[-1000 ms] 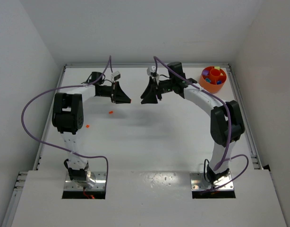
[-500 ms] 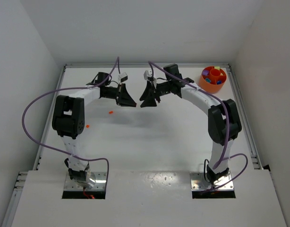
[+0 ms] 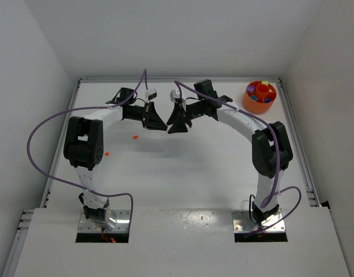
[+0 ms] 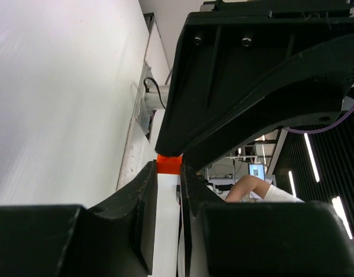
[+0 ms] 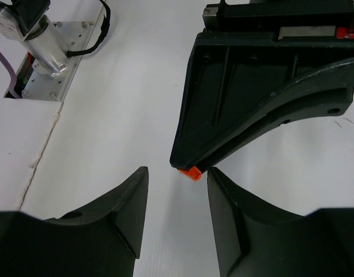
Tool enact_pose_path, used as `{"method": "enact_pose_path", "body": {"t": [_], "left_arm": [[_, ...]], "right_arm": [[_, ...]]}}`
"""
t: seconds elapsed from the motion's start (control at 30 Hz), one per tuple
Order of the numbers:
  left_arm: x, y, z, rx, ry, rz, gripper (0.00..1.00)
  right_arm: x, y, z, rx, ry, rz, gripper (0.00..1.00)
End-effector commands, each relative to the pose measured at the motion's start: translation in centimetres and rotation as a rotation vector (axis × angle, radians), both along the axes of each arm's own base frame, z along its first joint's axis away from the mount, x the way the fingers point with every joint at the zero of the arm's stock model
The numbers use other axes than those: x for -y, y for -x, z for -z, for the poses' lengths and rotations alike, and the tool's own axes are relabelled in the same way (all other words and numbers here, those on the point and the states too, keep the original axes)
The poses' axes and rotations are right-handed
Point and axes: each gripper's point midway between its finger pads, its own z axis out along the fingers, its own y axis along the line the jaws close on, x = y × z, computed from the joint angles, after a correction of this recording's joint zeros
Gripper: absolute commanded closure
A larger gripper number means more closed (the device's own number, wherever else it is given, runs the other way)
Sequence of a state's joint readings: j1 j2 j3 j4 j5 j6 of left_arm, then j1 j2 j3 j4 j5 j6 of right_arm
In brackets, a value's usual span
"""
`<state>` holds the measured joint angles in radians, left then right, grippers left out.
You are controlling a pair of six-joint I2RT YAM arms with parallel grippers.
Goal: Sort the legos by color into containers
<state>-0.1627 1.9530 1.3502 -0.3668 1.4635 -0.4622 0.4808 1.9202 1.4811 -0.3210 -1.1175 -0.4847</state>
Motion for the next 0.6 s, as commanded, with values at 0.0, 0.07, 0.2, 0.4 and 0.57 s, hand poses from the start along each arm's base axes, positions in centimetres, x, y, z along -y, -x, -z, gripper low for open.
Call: {"method": "enact_pose_path", "body": {"t": [0.0,0.07,0.2,0.4,0.57], "left_arm": [[0.27,1.99,-3.59,0.045,0.135,0.113,0.94],[0.27,1.99,-3.59,0.045,0.135,0.113,0.94],[0.27,1.99,-3.59,0.045,0.135,0.113,0.94],[0.27,1.99,-3.59,0.045,0.135,0.113,0.94],[0.27,1.99,-3.59,0.045,0.135,0.113,0.94]], "right_arm": [[-1.10,-0.28,-1.17,0.084,-0.040,-0.047,0.54],[-1.18,-0.42,-1.49,0.092,-0.044,-0.047,0.54],[-1.49,-0.28,-0.99,0.086,-0.034,-0.049,0.59],[-1.81,-0.36,-0.90,0.102,-0.027,-0.044,0.75],[-1.42,-0.42,-0.62,0.112,-0.003,-0.018,0.90]]}}
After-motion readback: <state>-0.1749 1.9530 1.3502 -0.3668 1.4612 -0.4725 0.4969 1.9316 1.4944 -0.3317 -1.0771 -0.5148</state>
